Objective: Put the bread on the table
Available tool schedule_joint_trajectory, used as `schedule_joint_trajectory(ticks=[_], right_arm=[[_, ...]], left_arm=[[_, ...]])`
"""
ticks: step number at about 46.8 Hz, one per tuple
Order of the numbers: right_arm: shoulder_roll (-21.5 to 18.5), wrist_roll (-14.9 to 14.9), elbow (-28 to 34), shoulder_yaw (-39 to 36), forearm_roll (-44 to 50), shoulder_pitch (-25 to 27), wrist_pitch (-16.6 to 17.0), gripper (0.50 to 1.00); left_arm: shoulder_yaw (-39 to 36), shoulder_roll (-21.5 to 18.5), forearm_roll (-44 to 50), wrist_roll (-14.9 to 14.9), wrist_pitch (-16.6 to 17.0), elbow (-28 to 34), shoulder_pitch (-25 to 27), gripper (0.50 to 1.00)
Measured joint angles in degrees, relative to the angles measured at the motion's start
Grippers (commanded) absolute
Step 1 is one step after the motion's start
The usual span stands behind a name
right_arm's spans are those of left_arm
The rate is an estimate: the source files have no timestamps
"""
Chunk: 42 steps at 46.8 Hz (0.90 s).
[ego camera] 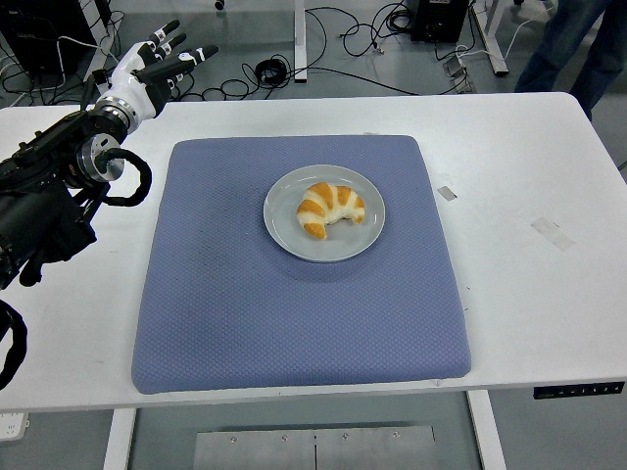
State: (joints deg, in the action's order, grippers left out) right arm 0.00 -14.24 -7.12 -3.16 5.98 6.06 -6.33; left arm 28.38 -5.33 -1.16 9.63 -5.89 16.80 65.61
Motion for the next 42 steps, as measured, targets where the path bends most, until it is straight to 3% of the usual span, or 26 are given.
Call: schedule_joint_trajectory(ticks=[42], right_arm=[[0.0,0.0,0.0,0.0,0.0,0.0,0.0,1.000]], left_arm=[[0.1,0.2,-0.1,0.1,0.0,-0.1,1.2,0.975]])
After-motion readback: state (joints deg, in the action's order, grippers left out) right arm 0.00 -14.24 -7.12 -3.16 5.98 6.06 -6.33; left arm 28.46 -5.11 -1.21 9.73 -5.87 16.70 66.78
